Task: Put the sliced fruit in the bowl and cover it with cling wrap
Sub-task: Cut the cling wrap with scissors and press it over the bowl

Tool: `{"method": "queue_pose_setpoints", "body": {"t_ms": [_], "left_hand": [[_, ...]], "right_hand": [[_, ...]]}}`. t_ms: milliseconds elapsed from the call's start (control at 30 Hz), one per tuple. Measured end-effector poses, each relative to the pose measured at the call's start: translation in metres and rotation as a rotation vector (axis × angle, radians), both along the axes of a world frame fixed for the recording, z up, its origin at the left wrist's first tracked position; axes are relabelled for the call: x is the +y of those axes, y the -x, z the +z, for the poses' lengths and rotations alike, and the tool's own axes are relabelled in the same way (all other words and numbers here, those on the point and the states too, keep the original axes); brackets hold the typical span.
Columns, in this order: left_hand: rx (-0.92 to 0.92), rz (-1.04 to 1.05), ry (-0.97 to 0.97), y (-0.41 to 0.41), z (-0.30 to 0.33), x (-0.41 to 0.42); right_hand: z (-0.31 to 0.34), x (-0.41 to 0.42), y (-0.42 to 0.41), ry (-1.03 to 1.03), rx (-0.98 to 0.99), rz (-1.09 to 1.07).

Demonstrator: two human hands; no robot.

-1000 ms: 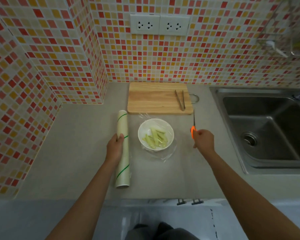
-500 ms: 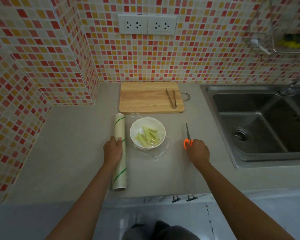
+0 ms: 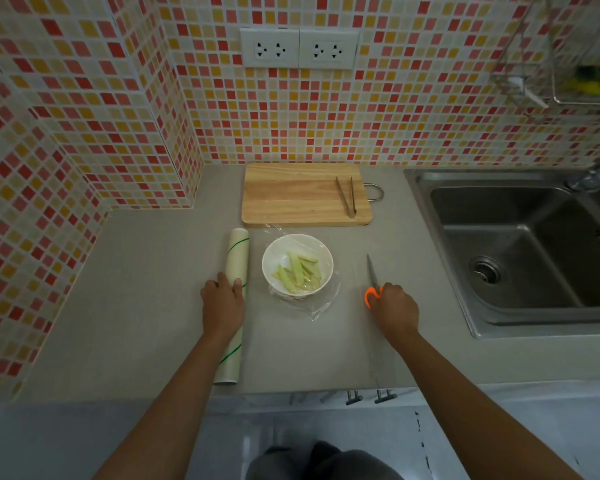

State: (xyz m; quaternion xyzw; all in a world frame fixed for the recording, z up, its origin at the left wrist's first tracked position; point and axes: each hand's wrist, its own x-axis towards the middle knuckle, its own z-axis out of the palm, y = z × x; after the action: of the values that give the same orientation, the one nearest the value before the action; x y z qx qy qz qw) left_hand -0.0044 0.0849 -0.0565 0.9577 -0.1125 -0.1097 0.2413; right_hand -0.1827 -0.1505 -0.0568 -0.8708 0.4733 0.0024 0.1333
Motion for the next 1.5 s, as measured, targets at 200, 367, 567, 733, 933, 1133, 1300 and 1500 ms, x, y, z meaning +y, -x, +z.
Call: {"method": "queue_pose_setpoints", "body": {"t_ms": [200,367,567,733,933,1133,1300,1500], "left_hand": [[-0.015,0.017,-0.116,-0.003,0.0,0.001],[0.019,0.091,-0.038,-0.004,0.002,-0.001],[-0.251,-0.021,0.4,0.005,0.018,-0.019],[0.153,0.128,0.638,0.007,0.025,-0.063],[0.349,0.198,0.708,0.0,0.013,-0.081],[0.324,0.131,0.611,0.004,0.011,-0.092],[0.248,0.194,0.675,0.01,0.011,-0.102],[0.175,0.18,0.679,0.011,0.008,-0.1]], "right_hand": [[0.002,-0.004,-0.001,0.0,0.007,0.011],[0.009,-0.004,-0.004,0.045,-0.031,0.011],[0.026,-0.001,-0.043,-0.282,-0.522,-0.069],[0.036,0.011,-0.084,-0.744,-0.58,-0.125],[0.031,0.008,-0.096,-0.935,-0.601,-0.271],[0.019,-0.005,-0.075,-0.865,-0.496,-0.353],[0.017,-0.011,-0.073,-0.745,-0.5,-0.341],[0.014,-0.009,-0.079,-0.649,-0.55,-0.272]]}}
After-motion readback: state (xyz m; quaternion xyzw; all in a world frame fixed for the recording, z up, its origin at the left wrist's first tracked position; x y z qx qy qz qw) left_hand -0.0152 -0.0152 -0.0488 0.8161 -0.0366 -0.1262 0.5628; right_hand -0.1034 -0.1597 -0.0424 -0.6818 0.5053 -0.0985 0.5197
